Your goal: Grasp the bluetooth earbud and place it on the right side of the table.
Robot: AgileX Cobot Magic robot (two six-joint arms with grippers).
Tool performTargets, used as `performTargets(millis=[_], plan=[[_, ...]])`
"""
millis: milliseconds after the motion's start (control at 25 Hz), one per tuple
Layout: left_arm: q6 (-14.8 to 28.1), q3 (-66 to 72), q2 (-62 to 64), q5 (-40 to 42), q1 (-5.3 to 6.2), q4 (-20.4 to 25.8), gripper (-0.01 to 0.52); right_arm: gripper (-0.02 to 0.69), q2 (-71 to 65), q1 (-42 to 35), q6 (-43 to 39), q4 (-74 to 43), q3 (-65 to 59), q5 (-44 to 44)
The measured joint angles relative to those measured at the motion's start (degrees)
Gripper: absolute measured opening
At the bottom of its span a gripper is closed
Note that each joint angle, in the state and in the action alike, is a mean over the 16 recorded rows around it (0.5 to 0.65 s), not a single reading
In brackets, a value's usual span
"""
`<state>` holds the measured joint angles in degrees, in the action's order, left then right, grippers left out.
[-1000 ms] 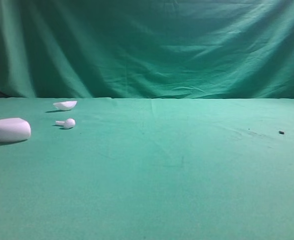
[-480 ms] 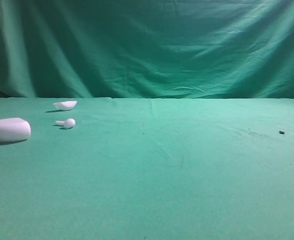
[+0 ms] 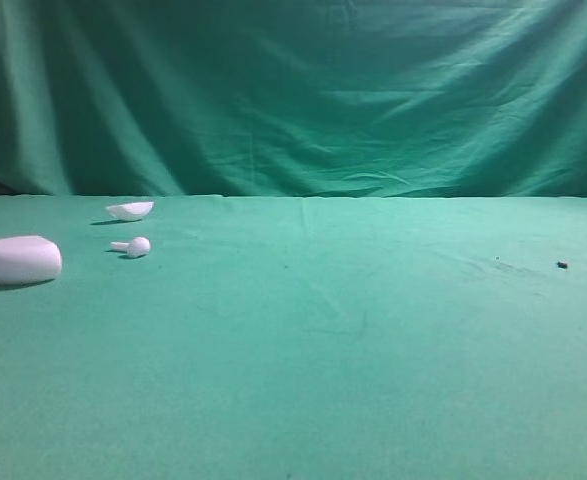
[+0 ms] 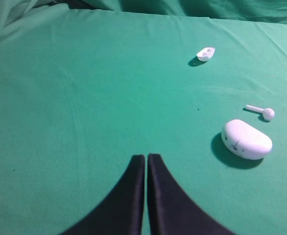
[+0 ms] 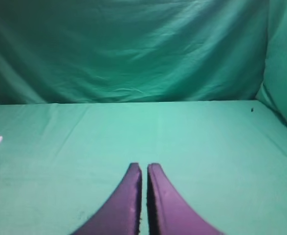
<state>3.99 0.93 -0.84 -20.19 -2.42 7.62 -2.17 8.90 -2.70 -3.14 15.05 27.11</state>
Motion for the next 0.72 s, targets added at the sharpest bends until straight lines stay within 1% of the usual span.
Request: performTargets(millis=[160,320,440,720], plan=[[0.0,0.0,0.0,0.0,0.00,0.0,0.000,0.000,2.2,-0.5,-1.0,-0.1,-8.8,-5.5],[0.0,0.0,0.0,0.0,0.00,0.0,0.000,0.000,2.8,-0.6,-2.3,0.0,-14.3,-8.0],[0.0,0.0,0.0,0.0,0.00,0.0,0.000,0.000,2.8,-0.6,-3.2,0.1,-16.2,-8.1],[0.0,0.0,0.0,0.0,0.00,0.0,0.000,0.000,2.8,-0.6,-4.1,0.1,-16.6,-5.5]])
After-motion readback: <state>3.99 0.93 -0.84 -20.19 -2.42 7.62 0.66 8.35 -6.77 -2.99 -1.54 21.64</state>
